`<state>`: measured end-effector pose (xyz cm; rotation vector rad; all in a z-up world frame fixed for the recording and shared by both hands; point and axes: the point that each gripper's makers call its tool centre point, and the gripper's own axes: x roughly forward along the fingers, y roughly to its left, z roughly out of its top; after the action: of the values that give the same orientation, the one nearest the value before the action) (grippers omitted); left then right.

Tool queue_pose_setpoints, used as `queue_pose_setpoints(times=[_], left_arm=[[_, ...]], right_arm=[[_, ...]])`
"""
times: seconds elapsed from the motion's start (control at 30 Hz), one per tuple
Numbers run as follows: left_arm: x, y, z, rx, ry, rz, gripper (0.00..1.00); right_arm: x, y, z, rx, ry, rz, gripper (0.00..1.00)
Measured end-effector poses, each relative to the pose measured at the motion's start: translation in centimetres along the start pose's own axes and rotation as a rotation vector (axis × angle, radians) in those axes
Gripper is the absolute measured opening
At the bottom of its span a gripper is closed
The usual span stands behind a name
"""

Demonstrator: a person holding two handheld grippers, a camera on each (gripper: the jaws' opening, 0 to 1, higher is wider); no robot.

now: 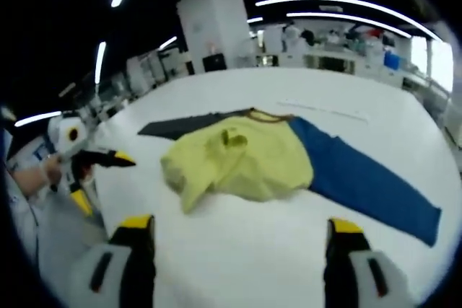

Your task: Fold the garment on the visible template until the final outline fits inside the template.

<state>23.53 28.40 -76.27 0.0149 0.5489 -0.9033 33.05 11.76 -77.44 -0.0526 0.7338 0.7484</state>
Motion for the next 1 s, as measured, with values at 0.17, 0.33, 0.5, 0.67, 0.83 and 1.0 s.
queue_pose_setpoints(times=[0.17, 0.33, 0.5, 0.67, 0.83, 1.0], left_arm=[[1.5, -0.3, 0.2, -0.014, -0.007, 0.000, 0.76], [3.6, -0.6, 0.2, -0.013, -0.006, 0.003, 0.70], [5.7, -0.3, 0.3, 0.013, 0.006, 0.023, 0.62], [6.4, 0.4, 0.8, 0.017, -0.009, 0.038, 0.54], [7.2, 1.7, 0.6, 0.028, -0.004, 0.077, 0.46], [8.2, 2.3, 0.0, 0.054, 0.009, 0.107, 0.33]], right_arm=[[0.0, -0.3, -0.6, -0.001, 0.009, -0.005, 0.99], [-0.3, -0.2, -0.9, 0.012, 0.006, -0.004, 0.99], [-0.5, -0.3, -1.3, 0.022, 0.010, -0.003, 0.99], [-0.8, -0.7, -1.7, 0.021, 0.015, -0.010, 0.99], [-1.2, -0.5, -1.8, 0.026, 0.009, -0.006, 0.99], [-1.5, -0.1, -2.0, 0.029, 0.004, -0.005, 0.96]])
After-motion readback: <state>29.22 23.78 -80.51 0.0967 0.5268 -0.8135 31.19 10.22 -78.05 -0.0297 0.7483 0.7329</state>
